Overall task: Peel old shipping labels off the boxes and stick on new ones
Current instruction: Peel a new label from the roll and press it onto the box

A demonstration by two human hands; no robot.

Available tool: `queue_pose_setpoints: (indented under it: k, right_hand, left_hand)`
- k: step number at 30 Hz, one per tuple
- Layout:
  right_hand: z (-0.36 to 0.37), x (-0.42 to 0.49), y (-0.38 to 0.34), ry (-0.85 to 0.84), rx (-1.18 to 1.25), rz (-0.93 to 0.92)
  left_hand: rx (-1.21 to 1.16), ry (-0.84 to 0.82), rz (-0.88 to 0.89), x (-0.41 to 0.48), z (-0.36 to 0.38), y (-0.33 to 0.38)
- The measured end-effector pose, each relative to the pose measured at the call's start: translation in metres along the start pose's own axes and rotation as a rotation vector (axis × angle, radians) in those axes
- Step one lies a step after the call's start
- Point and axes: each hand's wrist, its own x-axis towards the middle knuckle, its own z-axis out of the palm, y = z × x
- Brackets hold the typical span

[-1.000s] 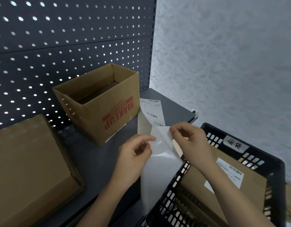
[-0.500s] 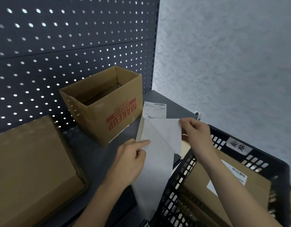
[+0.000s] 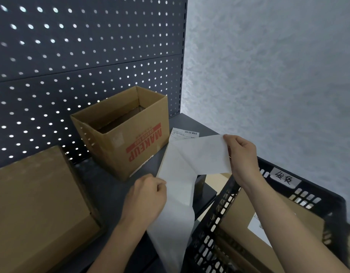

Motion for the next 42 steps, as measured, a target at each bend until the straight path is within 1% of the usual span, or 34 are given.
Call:
queue_pose_setpoints:
  k: [4, 11, 16, 19, 22, 25, 28, 30, 31, 34, 35, 36, 38, 40, 42]
  right_hand:
    - [-0.001, 0.012, -0.003, 0.06, 0.057, 0.007]
    - [-0.009, 0.023, -0.012, 0.129, 0.153, -0.049]
    - [-0.009, 0.021, -0.02, 0.208, 0.182, -0.168]
    - [-0.01, 0.02, -0.027, 0.24, 0.252, -0.216]
    - [-0.005, 0.019, -0.033, 0.18, 0.311, -0.22]
    - [0.005, 0.01, -0.032, 0.096, 0.242, -0.267]
    - [0.015, -0.004, -0.032, 0.019, 0.165, -0.342]
    - [0.02, -0.013, -0.031, -0.036, 0.106, -0.4]
    - [0.023, -0.018, -0.031, -0.065, 0.079, -0.434]
    - [0.028, -0.034, -0.033, -0.193, -0.004, -0.546]
    - [0.029, -0.04, -0.034, -0.254, -0.032, -0.588]
    - [0.03, -0.045, -0.034, -0.322, -0.064, -0.634]
    - [0.031, -0.054, -0.032, -0.455, -0.149, -0.771]
    - [0.034, -0.06, -0.027, -0.56, -0.242, -0.939]
    - [0.044, -0.066, -0.022, -0.656, -0.274, -1.057]
  left_hand:
    - [0.062, 0.002, -0.009, 0.002, 0.002, 0.0]
    - [0.078, -0.016, -0.029, 0.003, -0.002, 0.003]
    - [0.111, -0.028, -0.019, 0.002, -0.005, 0.004]
    - [0.105, -0.031, -0.018, -0.001, -0.007, 0.007]
    - [0.14, -0.046, -0.033, -0.004, -0.009, 0.01]
    - [0.162, -0.069, -0.055, -0.005, -0.011, 0.016]
    - [0.118, -0.026, -0.037, -0.007, -0.011, 0.021]
    - [-0.017, 0.037, -0.032, -0.007, -0.016, 0.03]
    - [-0.15, 0.059, -0.052, -0.006, -0.021, 0.037]
    - [-0.697, 0.014, -0.197, -0.003, -0.04, 0.064]
    - [-0.846, 0.002, -0.247, -0.003, -0.047, 0.071]
    - [-0.944, -0.004, -0.276, -0.005, -0.054, 0.077]
    - [-1.025, -0.031, -0.273, -0.01, -0.064, 0.082]
    - [-1.052, -0.049, -0.259, -0.017, -0.072, 0.082]
    - [-1.037, -0.003, -0.23, -0.025, -0.079, 0.076]
